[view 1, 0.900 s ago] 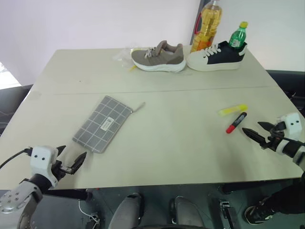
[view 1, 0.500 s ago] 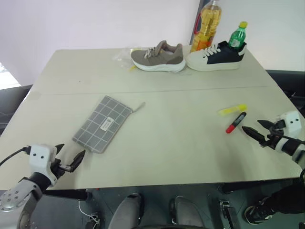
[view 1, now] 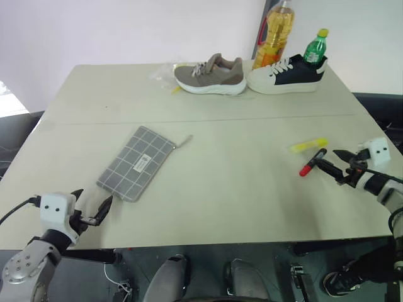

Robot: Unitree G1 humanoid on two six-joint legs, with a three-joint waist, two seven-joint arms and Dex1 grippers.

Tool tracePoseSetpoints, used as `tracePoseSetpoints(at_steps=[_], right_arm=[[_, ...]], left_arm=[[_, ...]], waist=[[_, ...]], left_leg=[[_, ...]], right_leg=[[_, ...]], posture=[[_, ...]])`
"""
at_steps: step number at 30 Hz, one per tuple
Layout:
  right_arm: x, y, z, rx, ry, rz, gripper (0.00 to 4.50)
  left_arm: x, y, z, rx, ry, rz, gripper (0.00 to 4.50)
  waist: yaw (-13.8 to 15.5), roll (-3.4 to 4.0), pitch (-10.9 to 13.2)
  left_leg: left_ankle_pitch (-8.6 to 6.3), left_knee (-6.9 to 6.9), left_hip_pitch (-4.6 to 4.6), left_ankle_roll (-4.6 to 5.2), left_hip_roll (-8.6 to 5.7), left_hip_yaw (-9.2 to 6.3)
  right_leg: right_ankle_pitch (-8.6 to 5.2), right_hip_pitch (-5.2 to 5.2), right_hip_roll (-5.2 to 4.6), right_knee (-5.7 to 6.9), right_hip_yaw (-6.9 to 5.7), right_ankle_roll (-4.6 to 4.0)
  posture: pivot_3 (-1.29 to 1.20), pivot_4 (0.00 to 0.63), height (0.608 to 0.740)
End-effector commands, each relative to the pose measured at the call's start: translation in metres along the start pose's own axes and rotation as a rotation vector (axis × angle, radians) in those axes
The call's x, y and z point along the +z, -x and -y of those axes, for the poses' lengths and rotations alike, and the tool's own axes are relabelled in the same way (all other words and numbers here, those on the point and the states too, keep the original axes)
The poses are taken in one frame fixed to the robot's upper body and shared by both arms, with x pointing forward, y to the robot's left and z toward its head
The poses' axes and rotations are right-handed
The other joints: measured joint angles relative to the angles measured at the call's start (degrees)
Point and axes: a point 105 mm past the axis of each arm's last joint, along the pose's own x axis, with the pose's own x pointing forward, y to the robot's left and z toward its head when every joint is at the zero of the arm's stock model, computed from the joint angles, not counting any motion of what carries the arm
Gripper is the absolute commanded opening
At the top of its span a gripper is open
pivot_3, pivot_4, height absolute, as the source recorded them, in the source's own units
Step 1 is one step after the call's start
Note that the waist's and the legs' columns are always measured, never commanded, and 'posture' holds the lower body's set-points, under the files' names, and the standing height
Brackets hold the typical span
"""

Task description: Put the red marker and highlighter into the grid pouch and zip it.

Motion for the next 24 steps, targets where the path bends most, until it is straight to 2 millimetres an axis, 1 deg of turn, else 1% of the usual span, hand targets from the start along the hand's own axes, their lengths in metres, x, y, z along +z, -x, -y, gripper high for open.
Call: tracePoseSetpoints(at_steps=[1, 2, 4, 5, 6, 7, 9, 10, 11, 13, 15, 16, 20, 24], right_arm=[[0.037, -0.019, -0.039, 0.134, 0.095, 0.100, 3.96], [0.043, -0.026, -0.056, 0.189, 0.110, 0.118, 3.96], [0.060, -0.047, -0.105, 0.332, 0.130, 0.173, 3.96], [0.064, -0.058, -0.129, 0.402, 0.144, 0.183, 3.96], [0.067, -0.066, -0.148, 0.447, 0.162, 0.190, 3.96], [0.069, -0.070, -0.158, 0.469, 0.175, 0.190, 3.96], [0.068, -0.081, -0.183, 0.529, 0.195, 0.174, 3.44], [0.067, -0.087, -0.196, 0.553, 0.207, 0.167, 3.09], [0.067, -0.093, -0.209, 0.582, 0.220, 0.165, 2.60], [0.068, -0.101, -0.224, 0.611, 0.238, 0.168, 1.57], [0.068, -0.113, -0.242, 0.631, 0.256, 0.165, 0.51], [0.068, -0.121, -0.249, 0.629, 0.259, 0.160, 0.07], [0.069, -0.144, -0.271, 0.607, 0.295, 0.148, 0.02], [0.071, -0.166, -0.285, 0.554, 0.281, 0.135, 0.02]], left_arm=[[0.012, 0.001, -0.002, -0.009, -0.065, 0.036, 4.46], [0.011, 0.003, -0.002, -0.015, -0.082, 0.031, 4.46], [0.008, 0.006, -0.002, -0.035, -0.138, 0.006, 4.46], [0.006, 0.007, -0.003, -0.038, -0.156, -0.001, 4.46], [0.006, 0.007, -0.004, -0.040, -0.175, -0.006, 4.46], [0.006, 0.008, -0.005, -0.040, -0.186, -0.008, 4.46], [0.005, 0.008, -0.006, -0.049, -0.226, -0.020, 4.50], [0.004, 0.009, -0.006, -0.048, -0.249, -0.026, 4.50], [0.004, 0.009, -0.007, -0.048, -0.270, -0.030, 4.50], [0.003, 0.008, -0.008, -0.047, -0.300, -0.035, 4.50], [0.001, 0.007, -0.008, -0.057, -0.339, -0.045, 4.50], [-0.001, 0.005, -0.009, -0.058, -0.373, -0.054, 4.50], [-0.001, -0.001, -0.009, -0.076, -0.446, -0.059, 4.50], [-0.004, -0.007, -0.008, -0.114, -0.510, -0.072, 4.50]], waist=[[-0.23, 0.01, 0.01], [-0.30, 0.02, 0.01], [-0.67, -0.02, 0.02], [-1.01, -0.02, 0.02], [-1.08, -0.01, 0.01], [-1.09, -0.01, 0.01], [-0.46, -0.08, -0.03], [-0.08, -0.11, -0.04], [0.03, -0.12, -0.05], [0.13, -0.14, -0.06], [0.04, -0.18, -0.08], [-0.01, -0.19, -0.09], [-0.16, -0.19, -0.09], [-0.42, -0.17, -0.08]], left_leg=[[0.00, 0.00, 0.00, 0.00, 0.02, 0.00], [0.00, 0.00, 0.00, 0.00, 0.03, 0.00], [0.00, -0.01, -0.01, 0.00, 0.05, 0.00], [0.00, -0.02, 0.00, 0.00, 0.08, 0.01], [0.00, -0.04, 0.00, 0.00, 0.09, 0.01], [0.00, -0.06, -0.01, 0.00, 0.09, -0.01], [0.00, -0.06, -0.05, 0.00, 0.06, -0.05], [-0.01, -0.05, -0.07, 0.00, 0.04, -0.04], [-0.01, -0.05, -0.09, 0.00, 0.00, -0.04], [-0.01, -0.05, -0.11, 0.00, -0.06, -0.04], [-0.01, -0.05, -0.10, -0.01, -0.06, -0.05], [-0.01, -0.05, -0.08, -0.01, -0.05, -0.05], [-0.01, -0.06, -0.04, -0.02, -0.03, -0.05], [0.01, -0.08, -0.01, -0.04, -0.02, -0.06]], right_leg=[[0.00, -0.04, 0.01, 0.04, 0.01, 0.00], [0.00, -0.05, 0.02, 0.06, 0.00, 0.00], [0.00, -0.11, 0.02, 0.10, 0.01, 0.00], [0.00, -0.12, 0.02, 0.10, 0.01, 0.00], [0.00, -0.16, 0.03, 0.11, 0.00, -0.01], [0.00, -0.16, 0.03, 0.12, 0.00, -0.01], [0.00, -0.45, 0.02, 0.11, -0.01, -0.01], [0.00, -0.46, 0.01, 0.07, -0.01, -0.01], [0.00, -0.48, -0.01, 0.04, 0.00, -0.01], [0.01, -0.49, -0.04, -0.01, 0.01, -0.01], [0.01, -0.49, -0.03, 0.01, 0.01, -0.01], [0.02, -0.49, -0.02, 0.05, 0.01, 0.00], [0.04, -0.56, 0.03, 0.19, 0.02, -0.01], [0.14, -0.59, 0.09, 0.24, 0.02, 0.16]], posture=[[0.00, 0.150, 0.738], [0.00, 0.150, 0.738], [0.00, 0.150, 0.738], [0.00, 0.150, 0.738], [0.00, 0.150, 0.738], [0.00, 0.150, 0.738], [0.00, 0.150, 0.738], [0.00, 0.150, 0.738], [0.00, 0.150, 0.738], [0.00, 0.150, 0.738], [0.00, 0.150, 0.738], [0.00, 0.150, 0.738], [0.00, 0.150, 0.738], [0.00, 0.150, 0.738]])
